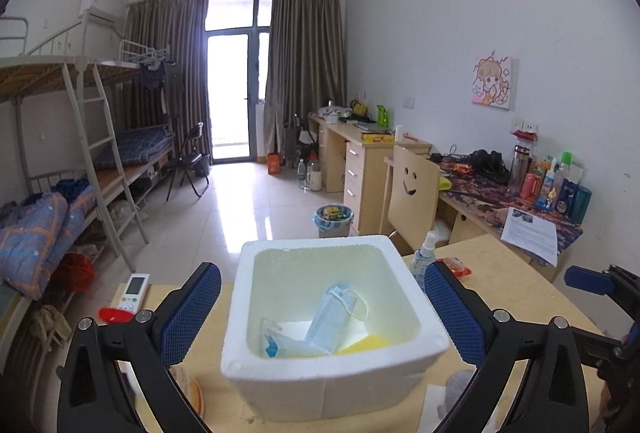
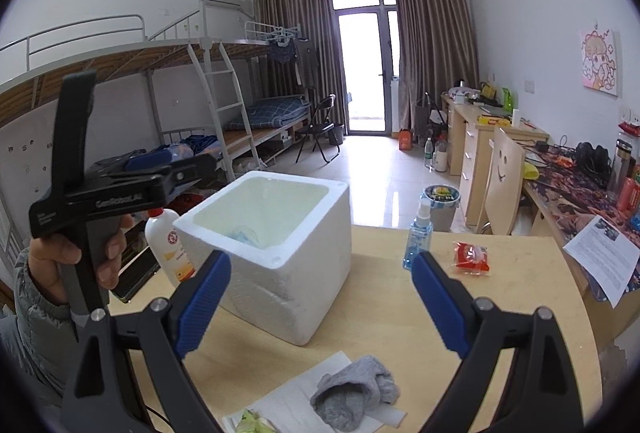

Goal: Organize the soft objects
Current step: 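Withdraw both tools from the box back toward the white cloth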

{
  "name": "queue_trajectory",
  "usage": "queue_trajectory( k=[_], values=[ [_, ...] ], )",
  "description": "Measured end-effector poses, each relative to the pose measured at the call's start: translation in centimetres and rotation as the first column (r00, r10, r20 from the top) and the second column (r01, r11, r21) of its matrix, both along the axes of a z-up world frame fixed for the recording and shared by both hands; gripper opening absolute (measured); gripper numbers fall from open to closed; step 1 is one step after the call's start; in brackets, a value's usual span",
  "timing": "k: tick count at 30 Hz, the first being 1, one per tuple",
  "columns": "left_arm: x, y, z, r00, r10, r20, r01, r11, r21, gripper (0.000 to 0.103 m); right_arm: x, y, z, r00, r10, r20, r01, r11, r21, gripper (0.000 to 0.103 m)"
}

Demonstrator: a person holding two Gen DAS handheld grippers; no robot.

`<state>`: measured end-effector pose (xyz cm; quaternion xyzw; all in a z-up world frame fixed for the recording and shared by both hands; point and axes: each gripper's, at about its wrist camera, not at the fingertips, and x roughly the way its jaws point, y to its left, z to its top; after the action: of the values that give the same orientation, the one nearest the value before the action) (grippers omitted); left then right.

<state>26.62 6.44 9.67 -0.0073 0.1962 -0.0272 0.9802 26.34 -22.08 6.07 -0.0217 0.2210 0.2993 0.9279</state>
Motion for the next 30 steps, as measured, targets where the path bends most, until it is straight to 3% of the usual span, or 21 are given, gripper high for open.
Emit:
queue_trajectory(
  k=[15, 30],
  values=[
    [-6.2, -0.2, 1.7, 0.998, 0.025, 0.064, -0.025, 1.0, 0.009, 0.102, -4.5, -0.2, 1.6, 0.999, 0.019, 0.046, -0.02, 1.0, 0.015, 0.094],
    [-13.9, -1.5, 3.6, 0.989, -0.018, 0.148, 0.014, 1.0, 0.025, 0.102, -10.5, -1.1, 3.4, 0.993, 0.024, 0.118, -0.027, 0.999, 0.021, 0.095]
  ],
)
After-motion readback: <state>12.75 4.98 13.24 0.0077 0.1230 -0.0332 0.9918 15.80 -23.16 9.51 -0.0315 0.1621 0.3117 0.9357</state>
